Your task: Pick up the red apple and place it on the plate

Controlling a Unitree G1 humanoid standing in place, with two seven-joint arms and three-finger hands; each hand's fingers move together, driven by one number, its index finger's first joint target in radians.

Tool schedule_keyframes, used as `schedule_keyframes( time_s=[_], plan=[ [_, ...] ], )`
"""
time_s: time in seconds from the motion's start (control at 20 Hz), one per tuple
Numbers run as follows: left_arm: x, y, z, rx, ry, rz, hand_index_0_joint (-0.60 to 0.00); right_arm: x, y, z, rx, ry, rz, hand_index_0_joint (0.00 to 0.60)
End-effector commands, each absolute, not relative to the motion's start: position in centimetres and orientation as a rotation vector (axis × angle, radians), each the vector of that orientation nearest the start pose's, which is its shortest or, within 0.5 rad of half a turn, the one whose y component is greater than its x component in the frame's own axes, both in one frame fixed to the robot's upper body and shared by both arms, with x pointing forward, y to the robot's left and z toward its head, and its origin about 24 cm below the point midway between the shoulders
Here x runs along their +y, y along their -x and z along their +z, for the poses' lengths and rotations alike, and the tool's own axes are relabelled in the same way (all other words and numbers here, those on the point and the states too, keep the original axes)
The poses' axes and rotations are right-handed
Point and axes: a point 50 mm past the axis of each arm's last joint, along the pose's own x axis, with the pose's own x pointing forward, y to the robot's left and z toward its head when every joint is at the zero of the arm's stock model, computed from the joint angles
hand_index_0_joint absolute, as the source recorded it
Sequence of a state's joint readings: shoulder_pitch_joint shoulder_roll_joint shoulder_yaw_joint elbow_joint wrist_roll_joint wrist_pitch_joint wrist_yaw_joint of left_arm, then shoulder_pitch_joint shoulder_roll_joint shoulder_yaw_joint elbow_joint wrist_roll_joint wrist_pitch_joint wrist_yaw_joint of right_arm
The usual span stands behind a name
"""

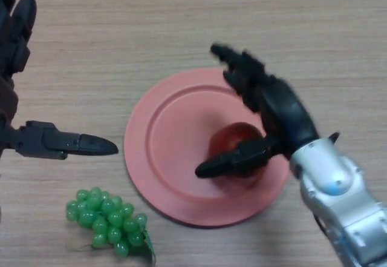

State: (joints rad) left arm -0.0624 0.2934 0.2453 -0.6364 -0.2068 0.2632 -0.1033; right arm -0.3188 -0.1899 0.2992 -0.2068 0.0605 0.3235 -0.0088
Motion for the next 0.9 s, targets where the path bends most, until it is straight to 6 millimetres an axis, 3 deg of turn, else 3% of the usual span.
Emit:
schedule_keyframes(
  time_s=[0.05, 0.3, 0.5, 0.9],
  plan=[
    [20.8, -20.7, 21.9, -0.655, -0.253, -0.009, 0.0, -10.1, -27.4, 17.6, -0.366, 0.11, 0.334, 0.0],
    [21.2, -20.2, 22.3, -0.635, -0.246, -0.034, 0.0, -12.8, -24.2, 19.8, -0.442, 0.091, 0.328, 0.0],
    [21.2, -19.8, 21.9, -0.617, -0.192, -0.067, 0.0, -14.7, -21.8, 20.4, -0.482, 0.124, 0.284, 0.0],
    [19.6, -19.7, 20.6, -0.58, -0.156, -0.109, 0.0, -16.3, -19.8, 20.9, -0.552, 0.13, 0.214, 0.0]
  ],
)
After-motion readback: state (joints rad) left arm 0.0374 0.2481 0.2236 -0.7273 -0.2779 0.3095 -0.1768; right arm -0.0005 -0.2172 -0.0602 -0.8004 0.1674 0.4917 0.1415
